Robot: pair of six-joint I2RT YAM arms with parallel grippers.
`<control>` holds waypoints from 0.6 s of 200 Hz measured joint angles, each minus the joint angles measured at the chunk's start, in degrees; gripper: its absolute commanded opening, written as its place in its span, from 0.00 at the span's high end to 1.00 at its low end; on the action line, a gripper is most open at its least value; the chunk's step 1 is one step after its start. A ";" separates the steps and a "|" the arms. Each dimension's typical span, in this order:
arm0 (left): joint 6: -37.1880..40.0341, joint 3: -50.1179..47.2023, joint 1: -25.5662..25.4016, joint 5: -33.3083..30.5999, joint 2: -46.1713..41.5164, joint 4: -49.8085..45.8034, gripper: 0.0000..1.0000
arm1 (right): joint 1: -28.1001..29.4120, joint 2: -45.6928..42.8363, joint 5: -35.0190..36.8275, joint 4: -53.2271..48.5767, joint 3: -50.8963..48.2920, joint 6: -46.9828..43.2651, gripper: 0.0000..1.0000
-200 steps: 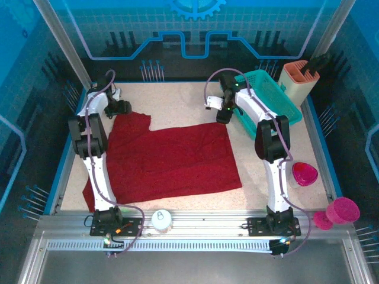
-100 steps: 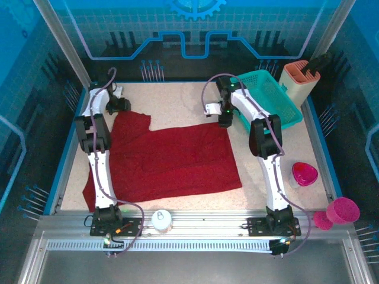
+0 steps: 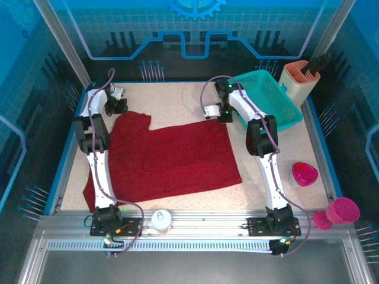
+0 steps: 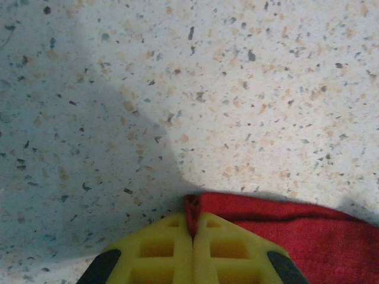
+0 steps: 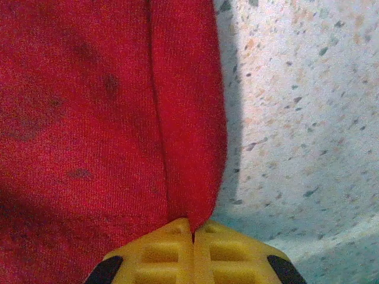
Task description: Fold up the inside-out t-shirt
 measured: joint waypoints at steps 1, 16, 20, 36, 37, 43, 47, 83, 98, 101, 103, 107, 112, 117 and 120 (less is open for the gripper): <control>0.00 -0.17 0.00 0.04 -0.09 0.17 1.00 | -0.02 0.00 0.02 0.07 0.00 -0.04 1.00; 0.00 -4.83 0.26 0.57 -2.95 2.54 1.00 | 0.00 0.02 -0.17 1.64 -0.04 0.22 1.00; 0.00 -6.40 0.35 0.68 -4.22 3.37 1.00 | 0.00 -0.11 -0.17 2.75 -0.44 0.24 1.00; 0.28 -12.74 0.72 1.22 -9.94 6.93 1.00 | 0.04 -1.51 0.48 7.52 -3.34 0.46 1.00; 0.31 -13.00 0.74 1.29 -10.25 7.06 1.00 | 0.04 -1.68 0.55 7.96 -3.65 0.50 1.00; 0.52 -15.61 0.92 1.55 -13.05 9.09 1.00 | 0.04 -2.58 1.27 9.94 -5.11 0.63 1.00; 1.09 -17.57 1.03 1.70 -15.34 10.71 1.00 | 0.04 -3.23 1.84 11.19 -6.03 0.79 1.00; 5.97 -31.12 2.05 5.20 -34.23 23.56 1.00 | 0.02 -11.02 6.67 22.82 -15.45 1.73 1.00; 7.50 -33.68 2.29 6.95 -39.34 26.60 1.00 | 0.02 -15.39 7.39 27.65 -21.24 1.92 1.00; 7.87 -34.27 2.29 7.37 -40.30 27.19 1.00 | 0.02 -16.37 7.50 28.72 -22.56 1.97 1.00; 8.02 -34.71 2.34 7.61 -40.89 27.56 1.00 | 0.04 -16.98 7.52 29.44 -23.47 1.99 1.00; 8.66 -35.58 2.34 8.20 -42.05 28.15 1.00 | 0.04 -18.03 7.56 30.51 -24.94 2.05 1.00; 9.31 -37.22 2.34 8.90 -43.71 28.96 1.00 | 0.04 -19.47 7.58 32.39 -27.06 2.19 1.00; 9.77 -38.75 2.34 9.18 -44.98 29.66 1.00 | 0.04 -20.50 7.63 33.79 -28.70 2.36 0.99; 10.21 -40.06 2.34 9.57 -46.16 29.99 1.00 | 0.04 -21.18 7.65 34.71 -29.79 2.36 0.99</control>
